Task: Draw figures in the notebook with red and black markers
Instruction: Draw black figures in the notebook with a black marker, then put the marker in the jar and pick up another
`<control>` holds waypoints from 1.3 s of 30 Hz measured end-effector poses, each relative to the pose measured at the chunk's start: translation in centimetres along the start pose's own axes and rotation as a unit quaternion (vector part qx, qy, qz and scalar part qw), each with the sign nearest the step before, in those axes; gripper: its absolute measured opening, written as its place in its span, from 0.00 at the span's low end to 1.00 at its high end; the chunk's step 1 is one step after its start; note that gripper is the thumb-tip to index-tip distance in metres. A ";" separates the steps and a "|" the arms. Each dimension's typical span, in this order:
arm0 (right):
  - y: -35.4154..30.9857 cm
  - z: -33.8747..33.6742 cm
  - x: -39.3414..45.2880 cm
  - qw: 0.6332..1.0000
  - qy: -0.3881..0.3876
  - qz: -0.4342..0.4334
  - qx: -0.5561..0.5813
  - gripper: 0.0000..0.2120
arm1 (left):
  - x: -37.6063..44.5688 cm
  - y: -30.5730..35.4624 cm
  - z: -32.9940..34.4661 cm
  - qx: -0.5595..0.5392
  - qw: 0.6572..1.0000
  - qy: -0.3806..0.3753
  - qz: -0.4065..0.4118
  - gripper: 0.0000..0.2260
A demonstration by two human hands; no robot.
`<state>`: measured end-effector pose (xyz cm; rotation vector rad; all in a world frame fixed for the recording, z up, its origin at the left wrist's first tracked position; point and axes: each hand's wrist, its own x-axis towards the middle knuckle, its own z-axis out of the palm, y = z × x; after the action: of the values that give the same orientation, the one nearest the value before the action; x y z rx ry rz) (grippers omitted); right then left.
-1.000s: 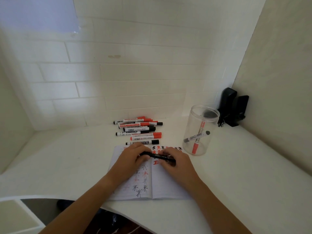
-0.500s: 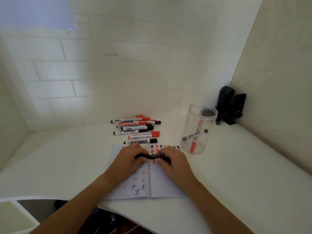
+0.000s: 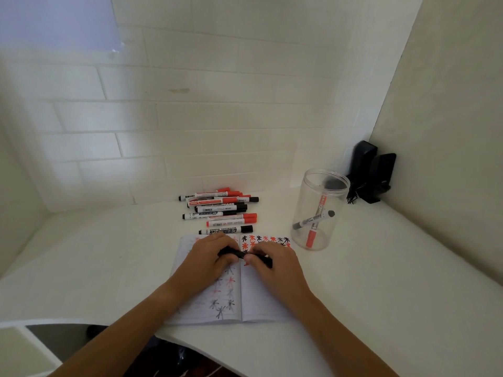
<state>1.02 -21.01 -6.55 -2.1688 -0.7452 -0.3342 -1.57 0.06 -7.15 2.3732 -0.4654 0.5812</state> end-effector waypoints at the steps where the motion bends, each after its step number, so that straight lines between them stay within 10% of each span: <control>1: 0.1 0.0 0.0 1.000 0.004 0.003 0.005 0.03 | 0.0 0.0 0.2 0.011 1.000 0.007 -0.010 0.10; 13: -3.6 -6.7 2.7 0.950 0.206 0.046 0.230 0.10 | 0.5 -0.7 1.1 0.192 0.967 -0.147 -0.085 0.34; 21: -5.5 -16.0 7.9 0.916 0.394 -0.060 0.039 0.11 | 0.5 -1.0 1.1 0.225 0.953 -0.181 -0.086 0.36; 30: 0.1 -15.1 9.7 0.962 0.114 0.062 -0.239 0.11 | 0.7 -0.6 0.8 0.218 0.950 -0.199 -0.097 0.40; 39: 0.2 -14.3 9.3 0.941 0.119 0.001 -0.317 0.15 | 0.6 -0.5 0.7 0.204 0.955 -0.193 -0.095 0.39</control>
<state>8.63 -28.27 6.87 -2.6539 -0.5389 -0.9214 -0.65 -0.12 -7.62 2.9055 -0.2939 0.1241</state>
